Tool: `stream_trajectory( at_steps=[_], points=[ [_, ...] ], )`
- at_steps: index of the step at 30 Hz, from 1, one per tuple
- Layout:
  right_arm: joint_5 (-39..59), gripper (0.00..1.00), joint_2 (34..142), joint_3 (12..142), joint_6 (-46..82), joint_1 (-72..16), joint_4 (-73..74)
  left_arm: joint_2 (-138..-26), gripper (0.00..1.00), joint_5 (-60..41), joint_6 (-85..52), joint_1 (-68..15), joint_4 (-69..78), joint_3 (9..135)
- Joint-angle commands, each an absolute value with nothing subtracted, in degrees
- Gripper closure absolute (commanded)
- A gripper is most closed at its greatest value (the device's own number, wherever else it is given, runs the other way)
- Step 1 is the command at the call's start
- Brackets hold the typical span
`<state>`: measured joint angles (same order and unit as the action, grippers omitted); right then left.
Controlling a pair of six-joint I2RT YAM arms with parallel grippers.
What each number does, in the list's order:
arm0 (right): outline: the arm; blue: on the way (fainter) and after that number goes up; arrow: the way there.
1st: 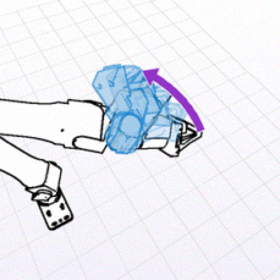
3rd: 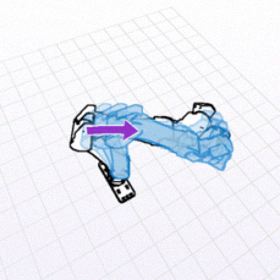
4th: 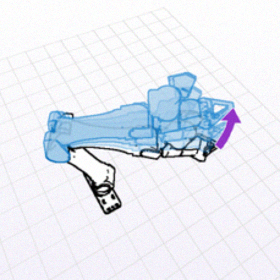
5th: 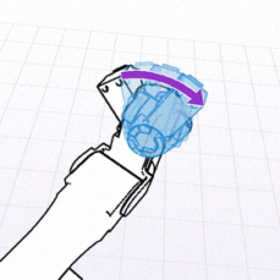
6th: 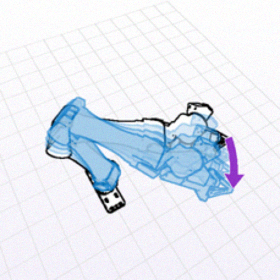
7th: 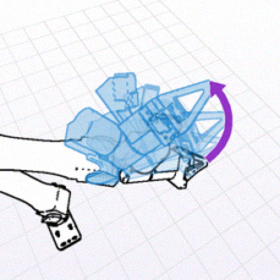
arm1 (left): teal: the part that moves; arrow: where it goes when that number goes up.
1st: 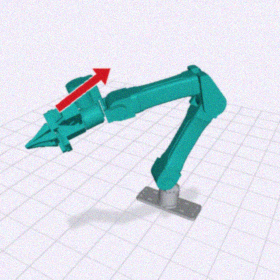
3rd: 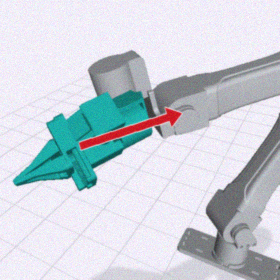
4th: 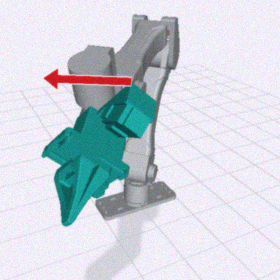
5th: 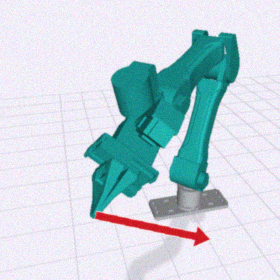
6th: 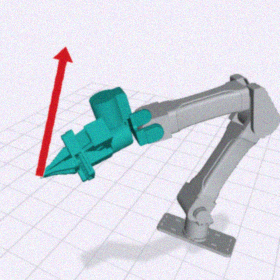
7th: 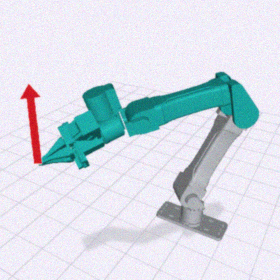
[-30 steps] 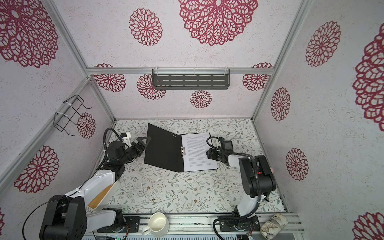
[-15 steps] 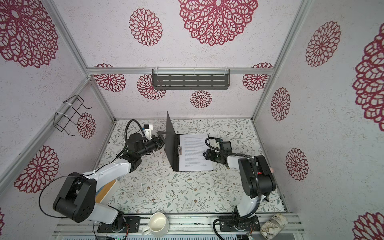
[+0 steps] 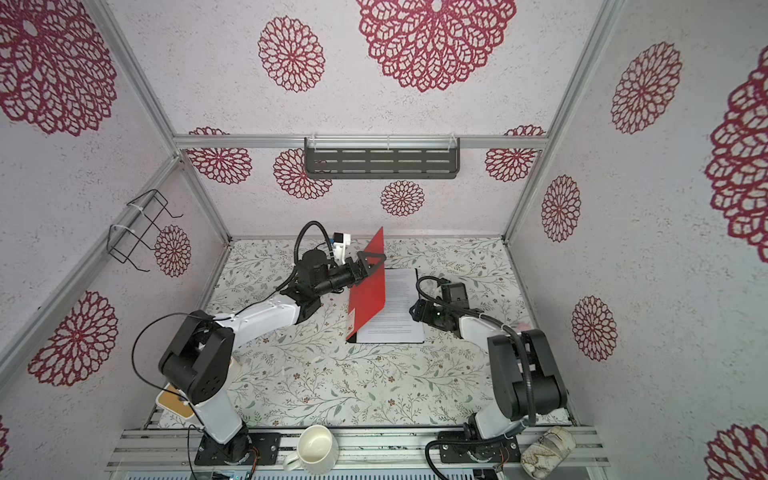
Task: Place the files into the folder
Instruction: 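Lift and fold the cover over the clipped pages with the left gripper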
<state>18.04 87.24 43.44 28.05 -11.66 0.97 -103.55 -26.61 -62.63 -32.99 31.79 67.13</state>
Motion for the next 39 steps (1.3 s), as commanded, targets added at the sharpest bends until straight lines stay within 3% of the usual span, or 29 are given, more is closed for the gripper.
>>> stream_trajectory(
  at_steps=[1, 10, 15, 25, 35, 39],
  points=[
    [10.9, 0.18, 80.73, 44.7, 26.46, -8.93, -4.42, -106.33, 0.02, -28.57, -62.29, -33.74, 31.74, 70.69],
    [-0.36, 0.14, 71.64, 43.73, 21.97, -3.35, -8.22, -111.12, 0.02, -29.46, -62.72, -33.93, 30.25, 75.21],
    [-6.46, 0.13, 68.74, 41.09, 19.07, -2.36, -4.28, -108.91, 0.02, -26.62, -56.87, -33.94, 17.82, 76.09],
    [-13.95, 0.08, 61.34, 24.47, 7.76, -2.37, 28.58, -100.83, 0.02, -9.3, -44.83, -33.76, -7.45, 75.01],
    [-15.34, 0.07, 74.22, 13.51, 5.02, -2.37, 56.41, -96.5, 0.02, 2.87, -43.37, -33.75, -16.03, 73.64],
    [-14.63, 0.06, 77.74, 14.96, 2.52, -2.27, 58.57, -94.13, 0.02, 5.72, -43.34, -33.76, -17.06, 71.45]
  ],
)
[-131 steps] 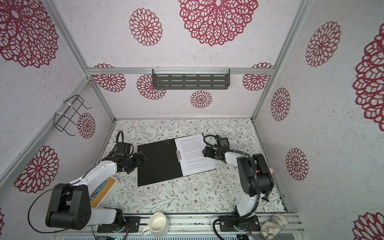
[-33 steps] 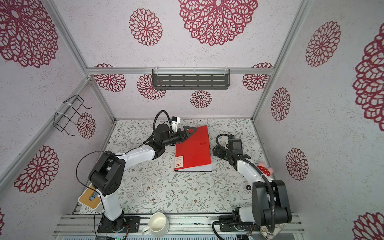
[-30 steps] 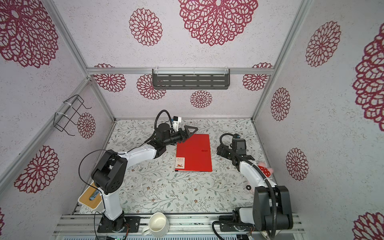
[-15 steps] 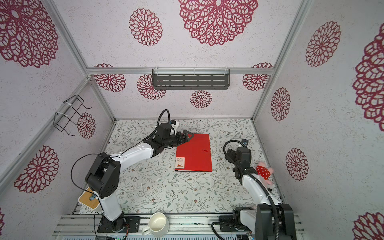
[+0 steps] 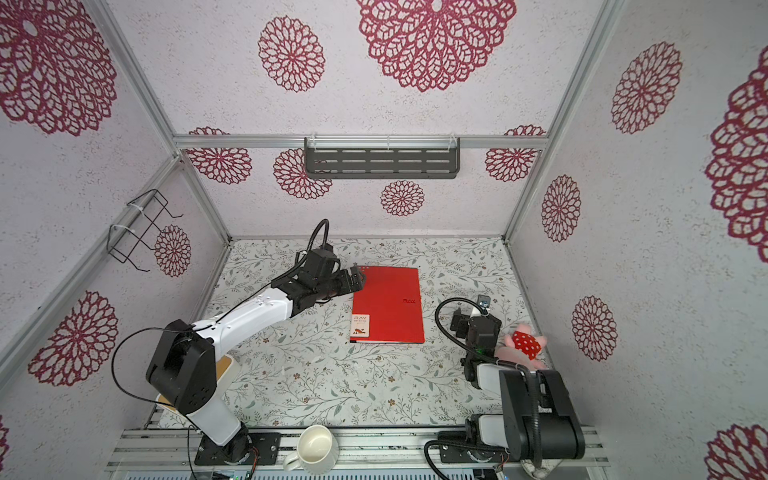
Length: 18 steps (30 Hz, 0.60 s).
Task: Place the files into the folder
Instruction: 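Lift and fold the cover over the clipped pages with the left gripper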
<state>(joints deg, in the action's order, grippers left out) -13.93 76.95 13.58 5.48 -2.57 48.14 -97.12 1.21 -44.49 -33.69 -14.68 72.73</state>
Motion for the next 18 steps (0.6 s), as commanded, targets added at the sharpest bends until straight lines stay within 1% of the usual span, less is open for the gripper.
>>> stream_trajectory(
  at_steps=[1, 2, 5, 6, 7, 8, 10, 11, 12, 15, 18],
  points=[
    [-14.45, 0.06, 79.39, 14.5, 1.84, -2.29, 61.38, -93.6, 0.02, 6.78, -43.54, -33.75, -17.57, 70.92],
    [-14.13, 0.06, 81.0, 14.18, 1.6, -2.29, 63.28, -93.16, 0.02, 7.92, -43.76, -33.82, -18.4, 70.55],
    [-14.02, 0.05, 88.92, 12.22, 0.67, -2.27, 75.47, -91.44, 0.02, 12.09, -43.6, -33.8, -21.41, 69.36],
    [-14.21, 0.03, 87.93, 12.46, 1.16, -2.33, 71.71, -90.6, 0.02, 13.68, -43.43, -33.75, -22.39, 68.74],
    [-14.42, 0.04, 86.95, 13.5, 1.52, -2.18, 69.49, -89.54, 0.02, 15.63, -43.12, -33.75, -23.12, 68.05],
    [-13.95, 0.03, 88.12, 13.62, 1.19, -2.2, 70.88, -88.48, 0.02, 17.24, -42.89, -33.74, -23.58, 67.27],
    [-12.84, 0.01, 87.84, 15.19, 1.07, -2.12, 67.06, -86.01, 0.02, 21.93, -42.89, -33.51, -24.59, 64.96],
    [-12.72, 0.01, 88.31, 14.81, 0.87, -2.11, 69.04, -84.85, 0.02, 24.13, -42.99, -33.34, -25.13, 64.02],
    [-12.79, 0.01, 87.66, 15.1, 1.11, -2.03, 67.14, -83.58, 0.02, 26.29, -43.06, -33.03, -25.71, 62.73],
    [-12.67, 0.01, 88.04, 14.97, 1.03, -2.02, 68.12, -79.53, 0.02, 33.12, -42.57, -31.91, -28.05, 59.45],
    [-12.66, 0.01, 88.1, 14.9, 0.98, -2.02, 68.48, -74.9, 0.02, 37.86, -37.38, -29.9, -28.01, 55.89]
  ],
)
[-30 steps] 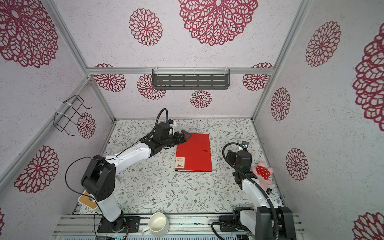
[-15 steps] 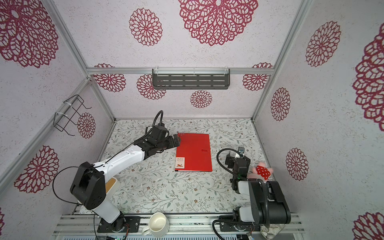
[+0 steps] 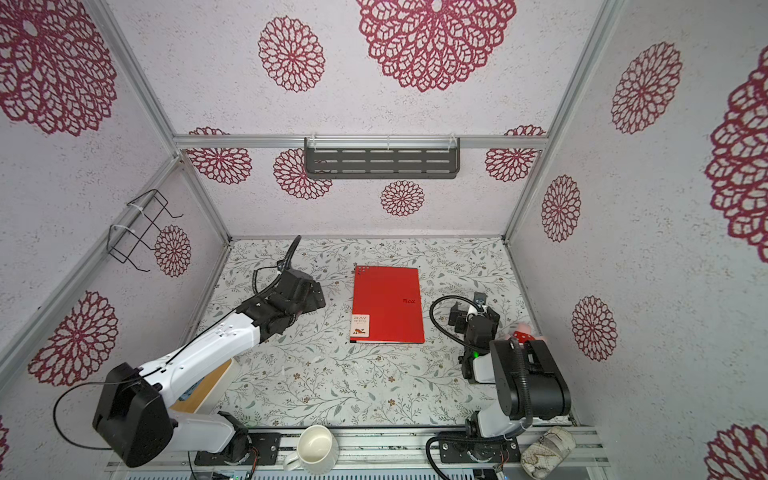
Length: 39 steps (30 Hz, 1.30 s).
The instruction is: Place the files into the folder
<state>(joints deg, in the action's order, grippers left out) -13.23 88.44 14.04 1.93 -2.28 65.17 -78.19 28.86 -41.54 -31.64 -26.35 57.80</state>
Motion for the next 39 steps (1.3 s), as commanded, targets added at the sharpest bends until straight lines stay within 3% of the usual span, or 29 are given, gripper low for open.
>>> stream_trajectory(
  at_steps=[1, 5, 12, 22, 27, 31, 34, 39],
  points=[
    [-12.63, 0.01, 87.88, 14.96, 1.01, -2.02, 67.79, -73.19, 0.02, 38.5, -33.34, -28.81, -26.52, 54.23],
    [-12.66, 0.01, 87.99, 14.91, 1.05, -2.01, 68.21, -67.33, 0.02, 39.96, -18.37, -23.73, -17.79, 46.42],
    [-12.61, 0.01, 87.98, 14.87, 1.05, -2.02, 68.2, -62.03, 0.03, 27.19, -5.78, -9.96, 3.37, 32.25],
    [-12.82, 0.01, 87.98, 14.81, 0.96, -2.02, 68.38, -76.59, 0.03, 9.19, -7.91, 7.41, 33.52, 25.05],
    [-12.74, 0.01, 87.98, 14.85, 1.06, -2.02, 68.25, -85.02, 0.02, 0.4, -8.52, 10.46, 37.92, 29.28],
    [-12.68, 0.01, 87.98, 14.85, 0.98, -2.02, 68.37, -85.94, 0.02, 0.93, -9.17, 10.51, 44.03, 25.23],
    [-12.67, 0.01, 87.98, 14.85, 1.01, -2.02, 68.27, -89.97, 0.02, 3.36, -10.1, 10.51, 64.32, 17.85],
    [-12.7, 0.01, 87.98, 14.85, 1.03, -2.02, 68.3, -89.55, 0.02, 5.04, -9.16, 9.41, 51.16, 24.19]
  ],
)
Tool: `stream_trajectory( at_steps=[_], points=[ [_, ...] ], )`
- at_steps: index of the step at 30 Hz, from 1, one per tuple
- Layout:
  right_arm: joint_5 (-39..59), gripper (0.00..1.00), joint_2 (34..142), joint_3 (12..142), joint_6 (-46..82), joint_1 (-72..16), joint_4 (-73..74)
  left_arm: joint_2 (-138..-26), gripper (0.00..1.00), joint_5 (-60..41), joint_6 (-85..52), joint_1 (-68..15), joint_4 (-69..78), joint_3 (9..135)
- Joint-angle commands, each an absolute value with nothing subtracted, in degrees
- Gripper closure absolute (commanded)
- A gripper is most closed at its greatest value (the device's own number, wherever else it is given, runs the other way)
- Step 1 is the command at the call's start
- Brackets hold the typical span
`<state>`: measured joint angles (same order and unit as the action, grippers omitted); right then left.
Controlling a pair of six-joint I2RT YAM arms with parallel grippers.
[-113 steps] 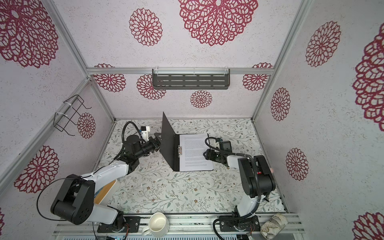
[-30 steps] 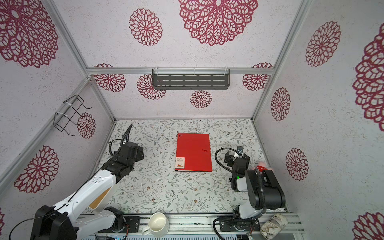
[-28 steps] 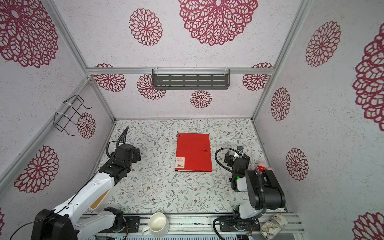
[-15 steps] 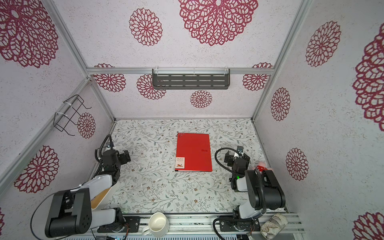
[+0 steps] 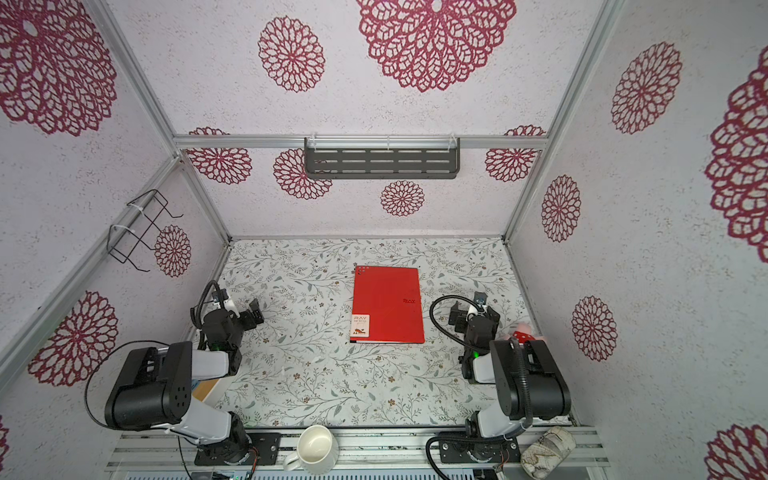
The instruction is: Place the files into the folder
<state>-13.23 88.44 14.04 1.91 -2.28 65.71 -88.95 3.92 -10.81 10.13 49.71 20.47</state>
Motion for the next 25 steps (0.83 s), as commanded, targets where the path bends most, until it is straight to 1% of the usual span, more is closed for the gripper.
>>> stream_trajectory(
  at_steps=[1, 25],
  points=[
    [-12.73, 0.01, 87.98, 14.86, 1.06, -2.02, 68.29, -89.36, 0.02, 5.61, -8.54, 8.75, 50.56, 24.24],
    [-12.3, 0.01, 87.98, 15.06, 1.15, -1.85, 67.91, -89.21, 0.02, 6.97, -7.83, 7.89, 50.3, 24.35]
  ],
)
